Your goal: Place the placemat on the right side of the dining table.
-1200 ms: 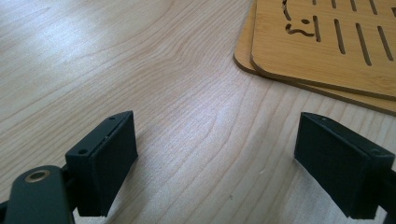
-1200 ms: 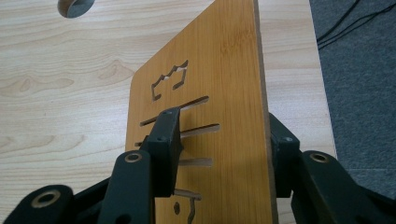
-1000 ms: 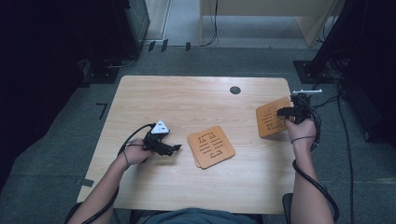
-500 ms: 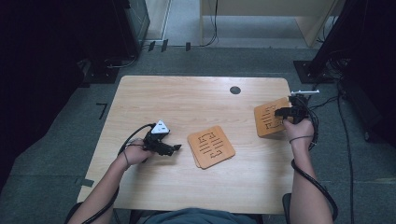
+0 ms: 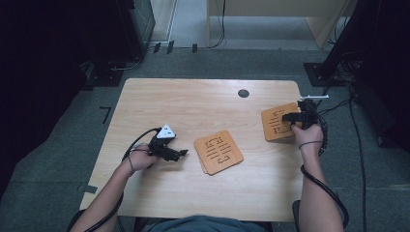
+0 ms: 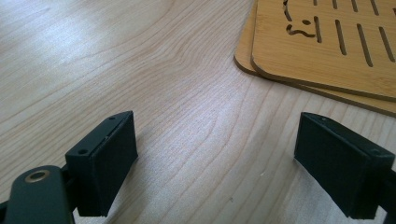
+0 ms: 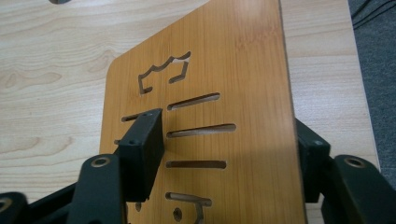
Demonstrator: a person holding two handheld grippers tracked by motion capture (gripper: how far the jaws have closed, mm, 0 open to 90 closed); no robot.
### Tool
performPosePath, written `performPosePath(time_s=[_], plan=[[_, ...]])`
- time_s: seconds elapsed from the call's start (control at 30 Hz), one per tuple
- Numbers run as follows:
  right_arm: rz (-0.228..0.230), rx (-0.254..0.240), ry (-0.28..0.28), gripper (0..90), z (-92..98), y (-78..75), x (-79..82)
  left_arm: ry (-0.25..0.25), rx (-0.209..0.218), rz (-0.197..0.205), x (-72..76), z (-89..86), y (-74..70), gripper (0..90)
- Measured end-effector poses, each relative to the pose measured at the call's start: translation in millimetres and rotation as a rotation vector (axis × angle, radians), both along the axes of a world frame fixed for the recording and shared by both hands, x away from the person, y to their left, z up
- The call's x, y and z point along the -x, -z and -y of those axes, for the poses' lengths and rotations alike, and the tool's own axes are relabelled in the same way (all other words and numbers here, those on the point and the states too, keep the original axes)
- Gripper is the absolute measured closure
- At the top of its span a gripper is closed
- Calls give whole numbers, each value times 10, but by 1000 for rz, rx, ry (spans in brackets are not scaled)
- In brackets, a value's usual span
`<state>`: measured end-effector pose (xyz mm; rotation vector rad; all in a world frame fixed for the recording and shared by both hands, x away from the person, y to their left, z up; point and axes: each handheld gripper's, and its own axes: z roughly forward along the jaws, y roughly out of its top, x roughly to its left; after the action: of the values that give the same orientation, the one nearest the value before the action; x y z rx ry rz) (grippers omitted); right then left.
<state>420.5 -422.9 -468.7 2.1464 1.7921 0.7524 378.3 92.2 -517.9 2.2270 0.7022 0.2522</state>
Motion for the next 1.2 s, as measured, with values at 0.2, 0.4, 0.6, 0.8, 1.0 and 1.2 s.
performPosePath(time_s=[0.2, 0.4, 0.6, 0.8, 1.0, 1.2], plan=[[-3, 3, -13, 337, -9, 46, -16, -1, 0, -1, 1, 2, 0, 122], [-19, -14, -18, 277, 5, 114, -34, -3, 0, -1, 0, 5, 0, 122], [-18, -29, -23, 268, -3, 149, -61, -3, -2, -1, 0, 8, 0, 121], [-27, -65, -10, 250, 8, 206, -81, -3, -3, 0, 0, 10, 0, 122], [-31, -75, -16, 242, -8, 228, -97, -3, -3, 0, -1, 11, 0, 121], [-32, -71, -25, 233, -36, 243, -117, -3, -4, 1, 0, 14, 0, 122]])
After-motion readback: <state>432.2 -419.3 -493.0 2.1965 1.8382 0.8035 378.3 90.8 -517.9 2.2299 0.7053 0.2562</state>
